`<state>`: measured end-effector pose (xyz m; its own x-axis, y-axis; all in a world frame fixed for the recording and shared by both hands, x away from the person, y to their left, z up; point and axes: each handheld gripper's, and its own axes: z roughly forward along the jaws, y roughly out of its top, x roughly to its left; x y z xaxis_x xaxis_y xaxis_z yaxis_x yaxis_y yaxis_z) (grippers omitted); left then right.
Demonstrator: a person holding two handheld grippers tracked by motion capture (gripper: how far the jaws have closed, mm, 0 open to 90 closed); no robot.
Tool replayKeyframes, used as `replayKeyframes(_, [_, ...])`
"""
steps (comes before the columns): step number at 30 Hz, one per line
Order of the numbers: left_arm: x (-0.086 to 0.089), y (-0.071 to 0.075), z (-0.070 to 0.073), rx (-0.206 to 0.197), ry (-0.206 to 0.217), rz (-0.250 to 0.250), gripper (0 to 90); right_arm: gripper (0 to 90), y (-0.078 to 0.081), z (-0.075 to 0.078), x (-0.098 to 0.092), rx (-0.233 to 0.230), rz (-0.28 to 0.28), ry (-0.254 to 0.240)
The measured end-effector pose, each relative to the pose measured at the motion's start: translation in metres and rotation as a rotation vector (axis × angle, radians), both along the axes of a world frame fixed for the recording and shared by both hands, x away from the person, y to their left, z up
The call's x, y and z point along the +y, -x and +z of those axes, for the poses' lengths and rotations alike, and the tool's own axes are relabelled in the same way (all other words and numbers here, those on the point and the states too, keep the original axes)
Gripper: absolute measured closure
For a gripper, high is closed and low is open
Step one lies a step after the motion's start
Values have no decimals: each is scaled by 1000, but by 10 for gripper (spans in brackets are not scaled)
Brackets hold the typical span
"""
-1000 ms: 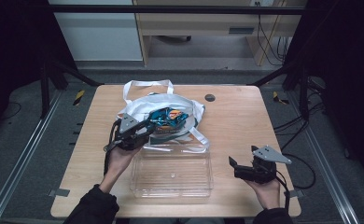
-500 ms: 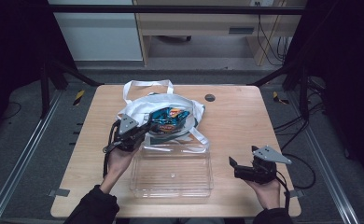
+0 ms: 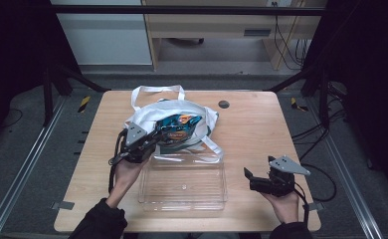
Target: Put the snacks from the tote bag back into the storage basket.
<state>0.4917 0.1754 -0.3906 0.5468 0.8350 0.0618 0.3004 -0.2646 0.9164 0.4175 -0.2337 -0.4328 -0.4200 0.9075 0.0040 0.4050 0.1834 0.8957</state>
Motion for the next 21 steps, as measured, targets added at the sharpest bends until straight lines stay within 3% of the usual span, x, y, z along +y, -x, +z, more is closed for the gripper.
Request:
replayKeyframes(4, [1,-3,0,-3,-9,15,512,70,0,0,0,0,1,1])
replayKeyframes(8, [1,-5,1,-6,3,3,517,70,0,0,0,1,1,1])
replayKeyframes(12, [2,-9,1,13,26,-8,618,70,-1,0,1,2,0,3])
replayKeyframes(15, [3,-12,-1,34,32,17,684,70,-1,0,1,2,2,3])
replayKeyframes(18, [6,-11,-1,24,39,36,835,70,-1,0,1,2,1,3])
replayKeyframes(21, [6,-10,-1,19,37,36,874,70,-1,0,1,2,0,3])
